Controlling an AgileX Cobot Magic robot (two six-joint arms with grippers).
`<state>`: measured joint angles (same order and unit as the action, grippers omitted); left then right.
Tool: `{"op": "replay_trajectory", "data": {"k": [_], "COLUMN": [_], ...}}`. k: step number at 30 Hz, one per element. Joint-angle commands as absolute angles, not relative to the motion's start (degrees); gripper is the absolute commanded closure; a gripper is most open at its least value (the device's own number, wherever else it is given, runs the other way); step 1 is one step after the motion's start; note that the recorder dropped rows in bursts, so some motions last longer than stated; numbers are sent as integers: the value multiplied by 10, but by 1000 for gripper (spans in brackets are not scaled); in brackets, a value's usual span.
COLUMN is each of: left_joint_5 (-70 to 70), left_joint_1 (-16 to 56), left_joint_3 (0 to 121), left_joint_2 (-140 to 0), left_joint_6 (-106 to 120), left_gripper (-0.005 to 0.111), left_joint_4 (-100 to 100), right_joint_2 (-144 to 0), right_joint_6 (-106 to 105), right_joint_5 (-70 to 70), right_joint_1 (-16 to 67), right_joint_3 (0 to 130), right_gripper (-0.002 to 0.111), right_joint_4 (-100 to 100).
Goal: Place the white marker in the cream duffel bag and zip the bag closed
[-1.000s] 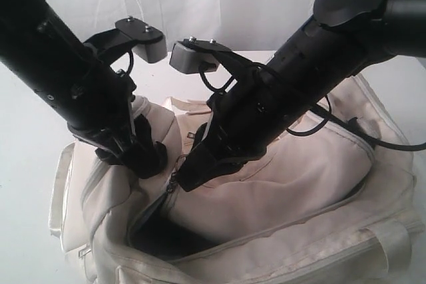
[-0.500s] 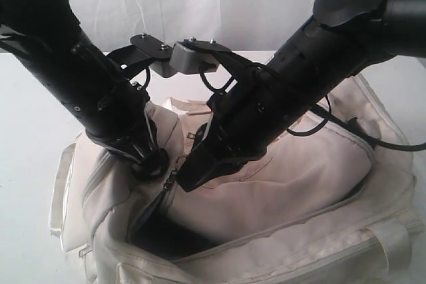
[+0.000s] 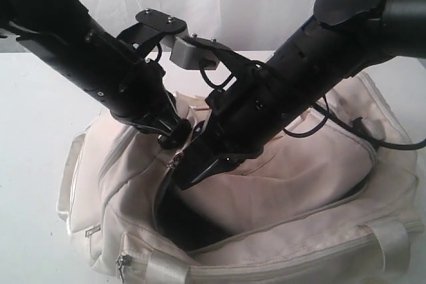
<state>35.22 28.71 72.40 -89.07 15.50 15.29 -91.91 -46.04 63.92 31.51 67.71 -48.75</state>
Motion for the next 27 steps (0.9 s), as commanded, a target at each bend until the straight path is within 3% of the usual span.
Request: {"op": "replay_trajectory", "data": {"k": [1,27], "left_joint_5": [286,252], "left_joint_1": [287,198], "left_joint_3": [728,728], "left_joint_2": [-895,-895], "left_joint_6": [148,142], "left_gripper": [107,107], "left_joint_4": [147,137], "right_joint_2": [-915,-905], "right_joint_6": [-468,-431], "right_joint_5": [696,700], "right_joint_1": [316,360], "right_joint_3": [680,612], "right_gripper": [108,108], "right_joint_4": [-521,-490]}}
